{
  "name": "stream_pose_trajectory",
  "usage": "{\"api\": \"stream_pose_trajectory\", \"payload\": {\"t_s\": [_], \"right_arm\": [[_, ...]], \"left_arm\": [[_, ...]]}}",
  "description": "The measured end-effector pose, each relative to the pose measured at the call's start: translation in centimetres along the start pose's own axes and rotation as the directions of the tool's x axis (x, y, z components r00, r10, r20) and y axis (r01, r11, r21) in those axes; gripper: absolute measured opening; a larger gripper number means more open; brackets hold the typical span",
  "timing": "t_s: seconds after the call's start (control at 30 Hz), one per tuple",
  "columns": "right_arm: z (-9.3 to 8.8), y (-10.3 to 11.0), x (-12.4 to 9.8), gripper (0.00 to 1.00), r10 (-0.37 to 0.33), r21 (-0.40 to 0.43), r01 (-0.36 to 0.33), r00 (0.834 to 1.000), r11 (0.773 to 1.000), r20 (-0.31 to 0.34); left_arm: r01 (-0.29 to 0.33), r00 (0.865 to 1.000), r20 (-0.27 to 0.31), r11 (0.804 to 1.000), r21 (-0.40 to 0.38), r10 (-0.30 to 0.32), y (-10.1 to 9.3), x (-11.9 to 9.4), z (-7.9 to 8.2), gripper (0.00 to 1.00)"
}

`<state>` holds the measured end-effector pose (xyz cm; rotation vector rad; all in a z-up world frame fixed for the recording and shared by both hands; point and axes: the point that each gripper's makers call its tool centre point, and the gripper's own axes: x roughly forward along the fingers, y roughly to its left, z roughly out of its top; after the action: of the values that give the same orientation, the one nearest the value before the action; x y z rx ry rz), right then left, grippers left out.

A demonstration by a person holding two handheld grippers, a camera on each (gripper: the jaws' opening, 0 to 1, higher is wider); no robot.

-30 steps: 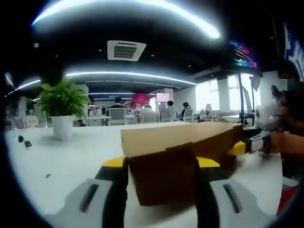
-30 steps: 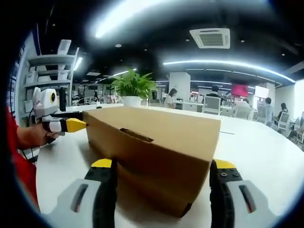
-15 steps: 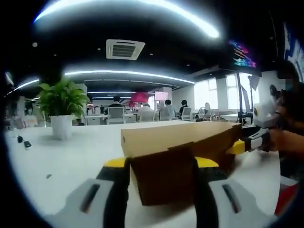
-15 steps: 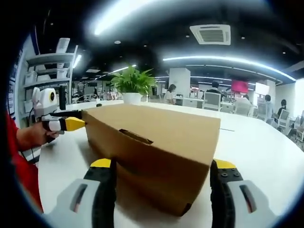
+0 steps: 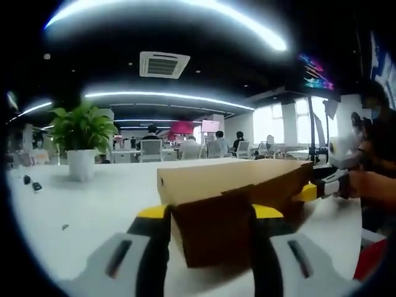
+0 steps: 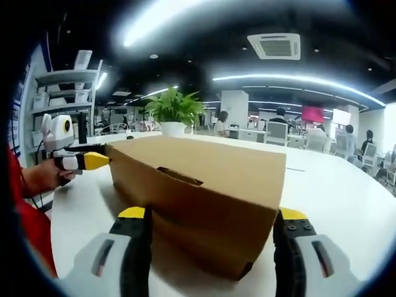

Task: Operate the shoe box by opening the lid, removing the specified soft item, and placing it in the target area until the item is outside and the box remains undamaged.

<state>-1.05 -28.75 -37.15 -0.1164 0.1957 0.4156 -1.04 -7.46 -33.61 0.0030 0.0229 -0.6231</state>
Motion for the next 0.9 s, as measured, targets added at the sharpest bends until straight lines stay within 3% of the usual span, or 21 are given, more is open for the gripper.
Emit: {"api": "stream_pose_trajectory", "payload": {"t_s": [0.13,0.27,0.37,0.47,0.73,0.83,0.9], "right_arm": [[-0.3,0.0,-0.1,0.81,-0.009,-0.028,0.008,1.0,1.0,-0.024],[-0.1,0.1,-0.3,0.83,-0.015,0.038,0.015,1.0,0.999,-0.001],[-0.1,0.2,-0.3,0.83,-0.017,0.033,0.016,1.0,0.999,0.003],[0.0,0.3,-0.3,0.82,-0.029,0.021,0.029,1.0,0.999,0.006],[0.1,-0.3,-0.6,0.82,-0.036,0.016,0.036,0.999,0.999,-0.003],[-0.1,-0.4,-0.5,0.81,-0.039,0.001,0.039,0.999,0.999,-0.014],[-0.2,-0.5,-0.4,0.81,-0.047,0.006,0.047,0.999,0.999,-0.007]], "left_arm": [[0.007,1.0,-0.017,1.0,-0.007,-0.007,0.3,0.0,0.0,0.52],[0.027,0.999,-0.022,1.0,0.011,-0.027,0.6,0.0,-0.2,0.51],[0.04,0.999,-0.035,0.999,-0.007,-0.04,0.4,-0.1,-0.1,0.51],[0.037,0.997,-0.065,0.997,0.073,-0.032,0.2,-0.1,-0.4,0.51],[0.048,0.998,-0.042,0.998,0.038,-0.046,-0.2,0.0,-0.7,0.5],[0.044,0.998,-0.033,0.998,-0.049,-0.046,-0.3,0.2,-0.4,0.5],[0.049,0.998,-0.033,0.998,-0.049,-0.051,-0.4,0.4,-0.3,0.5]]}}
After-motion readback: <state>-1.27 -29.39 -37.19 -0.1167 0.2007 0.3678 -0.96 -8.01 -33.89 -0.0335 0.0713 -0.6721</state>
